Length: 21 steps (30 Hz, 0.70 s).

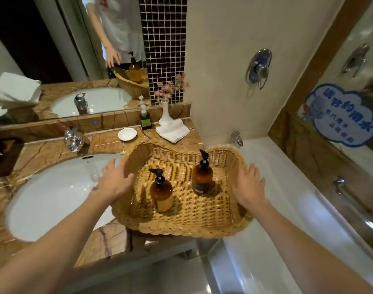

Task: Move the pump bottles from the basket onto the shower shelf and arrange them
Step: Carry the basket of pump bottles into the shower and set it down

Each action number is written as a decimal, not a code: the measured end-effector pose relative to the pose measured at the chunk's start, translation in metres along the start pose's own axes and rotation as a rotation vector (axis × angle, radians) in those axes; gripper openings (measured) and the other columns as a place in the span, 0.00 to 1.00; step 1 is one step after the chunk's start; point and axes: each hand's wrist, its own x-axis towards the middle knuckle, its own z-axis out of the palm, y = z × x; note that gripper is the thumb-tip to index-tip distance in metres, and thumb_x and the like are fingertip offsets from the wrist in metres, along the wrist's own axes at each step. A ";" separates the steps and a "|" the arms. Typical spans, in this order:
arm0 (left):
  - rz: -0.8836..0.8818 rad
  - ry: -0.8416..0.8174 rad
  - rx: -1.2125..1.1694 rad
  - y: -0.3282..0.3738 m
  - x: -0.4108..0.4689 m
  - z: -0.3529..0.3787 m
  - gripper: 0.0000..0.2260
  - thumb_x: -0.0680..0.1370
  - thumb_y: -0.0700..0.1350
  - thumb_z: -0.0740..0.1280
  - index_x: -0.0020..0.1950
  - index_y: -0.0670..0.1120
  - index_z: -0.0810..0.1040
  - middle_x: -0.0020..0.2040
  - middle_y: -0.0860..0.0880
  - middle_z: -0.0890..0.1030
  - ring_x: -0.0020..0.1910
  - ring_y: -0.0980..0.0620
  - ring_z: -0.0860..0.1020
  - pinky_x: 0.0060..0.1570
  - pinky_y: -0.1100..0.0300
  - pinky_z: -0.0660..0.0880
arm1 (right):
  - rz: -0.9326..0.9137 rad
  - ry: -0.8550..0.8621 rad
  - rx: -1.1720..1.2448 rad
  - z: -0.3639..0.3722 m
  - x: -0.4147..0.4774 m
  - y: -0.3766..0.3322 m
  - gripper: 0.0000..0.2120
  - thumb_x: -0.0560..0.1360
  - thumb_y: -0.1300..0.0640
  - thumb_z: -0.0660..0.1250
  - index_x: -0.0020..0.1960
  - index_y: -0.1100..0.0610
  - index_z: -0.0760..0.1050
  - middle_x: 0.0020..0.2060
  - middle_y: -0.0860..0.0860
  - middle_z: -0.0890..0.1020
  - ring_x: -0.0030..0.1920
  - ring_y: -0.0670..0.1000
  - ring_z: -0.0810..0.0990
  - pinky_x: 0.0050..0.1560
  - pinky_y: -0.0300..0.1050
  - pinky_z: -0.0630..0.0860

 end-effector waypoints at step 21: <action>-0.052 0.041 -0.003 -0.019 0.013 0.041 0.27 0.72 0.34 0.68 0.70 0.47 0.67 0.64 0.38 0.68 0.50 0.37 0.78 0.49 0.48 0.77 | 0.102 0.007 0.080 0.050 0.017 0.021 0.25 0.77 0.39 0.43 0.68 0.51 0.56 0.61 0.58 0.68 0.52 0.60 0.72 0.52 0.56 0.71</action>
